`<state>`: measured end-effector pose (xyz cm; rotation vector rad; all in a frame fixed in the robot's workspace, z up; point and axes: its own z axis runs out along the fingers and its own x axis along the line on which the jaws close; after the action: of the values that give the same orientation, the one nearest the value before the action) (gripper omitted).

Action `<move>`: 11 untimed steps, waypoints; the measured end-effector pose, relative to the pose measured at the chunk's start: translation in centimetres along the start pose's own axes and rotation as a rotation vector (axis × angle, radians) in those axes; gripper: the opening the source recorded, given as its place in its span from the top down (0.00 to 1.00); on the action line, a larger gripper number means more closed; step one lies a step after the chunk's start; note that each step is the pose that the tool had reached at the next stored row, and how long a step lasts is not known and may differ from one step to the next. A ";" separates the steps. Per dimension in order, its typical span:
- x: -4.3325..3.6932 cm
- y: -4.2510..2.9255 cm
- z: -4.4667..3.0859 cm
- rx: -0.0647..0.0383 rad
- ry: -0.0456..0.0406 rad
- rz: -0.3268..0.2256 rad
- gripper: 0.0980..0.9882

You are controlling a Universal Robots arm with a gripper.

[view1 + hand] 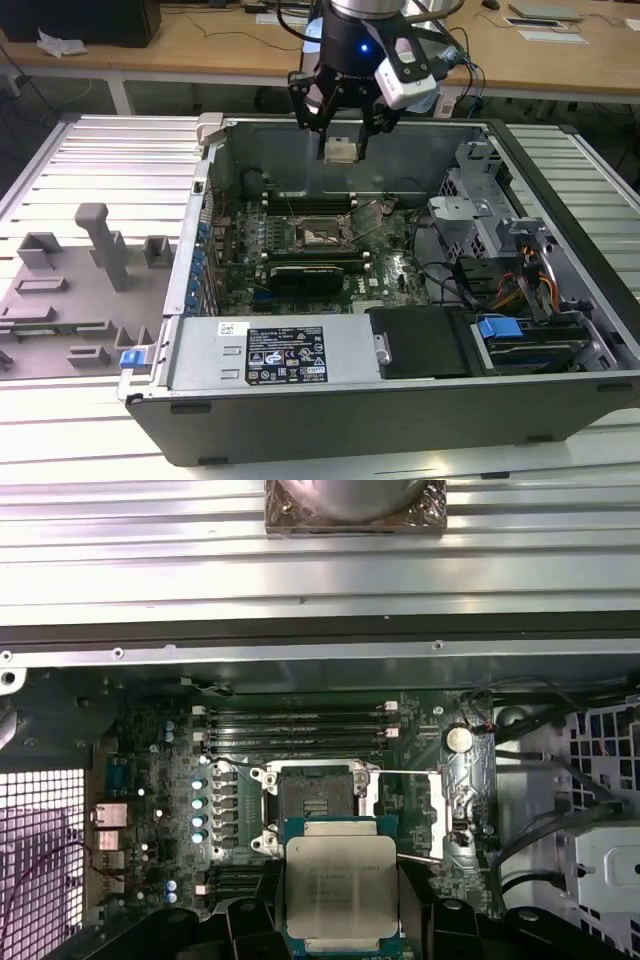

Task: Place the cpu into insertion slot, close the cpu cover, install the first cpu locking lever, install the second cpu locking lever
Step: 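Place the cpu into insertion slot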

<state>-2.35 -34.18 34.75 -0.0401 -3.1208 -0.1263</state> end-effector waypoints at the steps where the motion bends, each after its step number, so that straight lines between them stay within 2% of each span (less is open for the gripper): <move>1: 0.09 -0.03 0.36 0.000 -0.0026 0.000 0.50; 2: 0.21 -0.07 0.83 0.000 -0.0074 -0.001 0.50; 7: 0.45 -0.15 1.75 0.000 -0.0169 -0.001 0.50; 11: 1.00 -0.18 2.38 0.000 -0.0213 -0.002 0.50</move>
<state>-3.39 -34.15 32.38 -0.0391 -3.1422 -0.1272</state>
